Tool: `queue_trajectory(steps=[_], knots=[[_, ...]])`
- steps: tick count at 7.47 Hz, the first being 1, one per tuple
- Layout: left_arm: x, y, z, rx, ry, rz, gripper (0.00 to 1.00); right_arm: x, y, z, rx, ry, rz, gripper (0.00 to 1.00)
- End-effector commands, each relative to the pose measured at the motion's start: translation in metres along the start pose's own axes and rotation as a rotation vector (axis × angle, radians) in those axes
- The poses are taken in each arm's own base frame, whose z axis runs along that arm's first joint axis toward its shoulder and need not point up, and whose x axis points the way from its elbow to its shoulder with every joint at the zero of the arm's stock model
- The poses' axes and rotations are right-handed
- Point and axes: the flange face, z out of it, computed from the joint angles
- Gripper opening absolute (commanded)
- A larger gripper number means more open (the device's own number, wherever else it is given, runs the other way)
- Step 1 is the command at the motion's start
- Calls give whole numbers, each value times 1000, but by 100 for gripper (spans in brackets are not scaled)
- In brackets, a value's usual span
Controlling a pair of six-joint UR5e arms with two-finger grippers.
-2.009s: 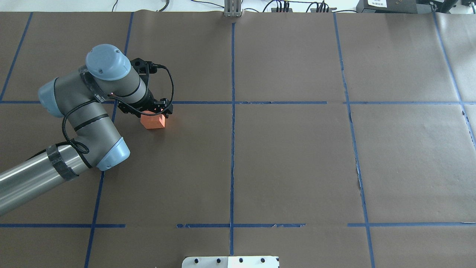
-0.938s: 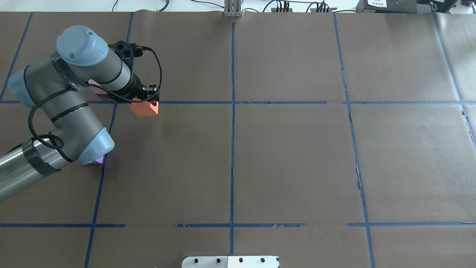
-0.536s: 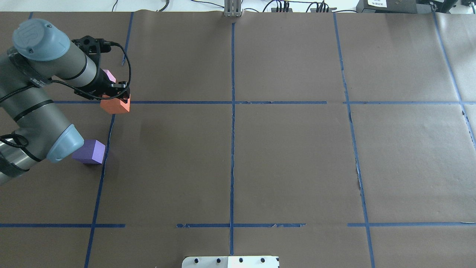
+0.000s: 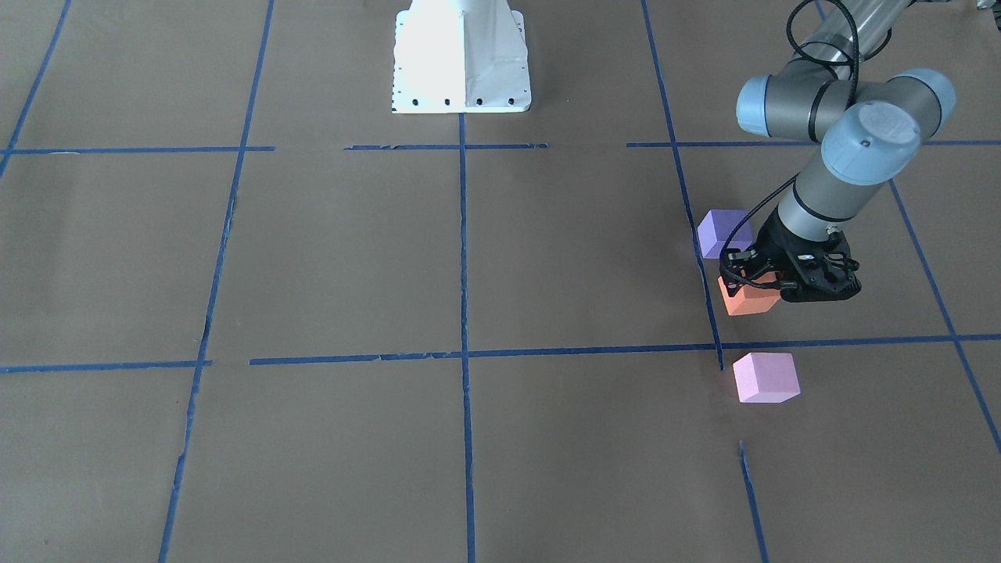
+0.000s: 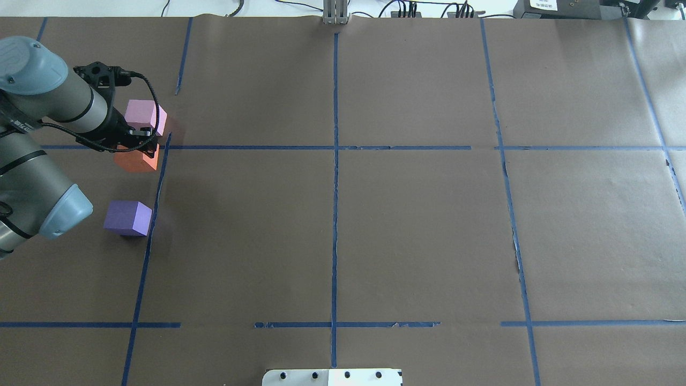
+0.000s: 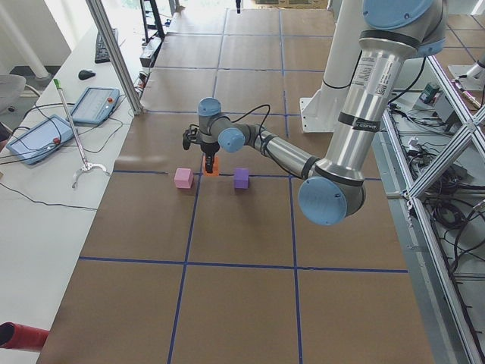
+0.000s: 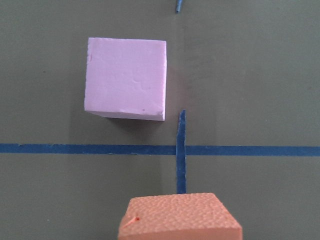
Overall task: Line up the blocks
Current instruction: 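Lower the orange cube between the pink and purple cubes, adjusting its position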
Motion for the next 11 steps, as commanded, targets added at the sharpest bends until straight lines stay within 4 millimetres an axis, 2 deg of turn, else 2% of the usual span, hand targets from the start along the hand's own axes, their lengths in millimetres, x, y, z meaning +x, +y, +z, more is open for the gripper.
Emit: queue_trajectory(steps=[1,2,6,11], knots=[[-14,-5,13,2,5,3,24,0,0,0,-1,0,1,100],[-20,-5,26,-7,14,6,24,0,0,0,-1,0,1,100],[-33,-7,50,-8,30,14,25,0,0,0,0,0,0,100],[-28,-9,49,-15,44,6,26,0,0,0,-1,0,1,100]])
